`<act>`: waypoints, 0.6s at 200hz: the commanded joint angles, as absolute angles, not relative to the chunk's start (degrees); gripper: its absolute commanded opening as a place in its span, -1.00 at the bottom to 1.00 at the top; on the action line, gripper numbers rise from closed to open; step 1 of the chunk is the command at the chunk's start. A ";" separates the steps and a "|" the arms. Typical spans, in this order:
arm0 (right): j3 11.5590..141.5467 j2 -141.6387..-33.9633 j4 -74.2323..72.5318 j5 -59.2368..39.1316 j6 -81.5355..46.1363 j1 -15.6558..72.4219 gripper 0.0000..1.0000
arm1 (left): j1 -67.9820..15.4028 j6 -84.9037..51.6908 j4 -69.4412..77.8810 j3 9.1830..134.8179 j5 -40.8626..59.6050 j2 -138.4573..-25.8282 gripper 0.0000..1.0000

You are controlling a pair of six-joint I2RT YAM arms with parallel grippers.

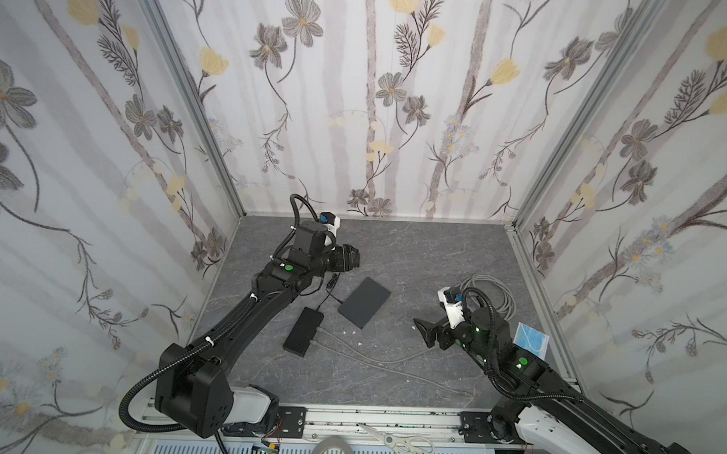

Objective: Insert the plug into the switch port
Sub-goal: 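Raise both grippers away from the MERCURY box, then move the right gripper over the clear plug of the grey ethernet cable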

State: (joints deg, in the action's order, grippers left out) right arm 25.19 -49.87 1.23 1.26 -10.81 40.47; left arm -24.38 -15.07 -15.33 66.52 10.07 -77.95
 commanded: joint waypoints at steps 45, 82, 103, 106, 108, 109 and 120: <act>14.38 -52.27 -17.51 3.61 -18.38 40.25 0.99 | -24.28 -2.67 -14.79 65.44 0.55 -77.07 0.99; 13.88 -59.68 -21.17 -1.66 -18.11 40.18 0.99 | -24.26 -0.46 -14.66 65.25 -1.49 -75.60 1.00; 15.17 -63.23 -20.57 -2.45 -19.73 40.17 0.99 | -24.30 -2.42 -15.80 66.32 0.68 -75.23 1.00; 15.33 -63.65 -20.35 -2.68 -19.97 40.24 0.99 | -24.22 -2.77 -16.07 66.59 0.95 -75.23 1.00; 15.48 -63.86 -20.27 -2.76 -20.04 40.21 0.99 | -24.23 -3.00 -16.26 66.83 1.12 -75.28 1.00; 15.52 -63.96 -20.20 -2.83 -20.04 40.19 0.99 | -24.24 -3.17 -16.39 66.99 1.17 -75.26 1.00; 16.16 -65.06 -18.87 -3.57 -20.60 40.25 0.99 | -24.20 -5.06 -17.22 67.77 2.07 -75.01 1.00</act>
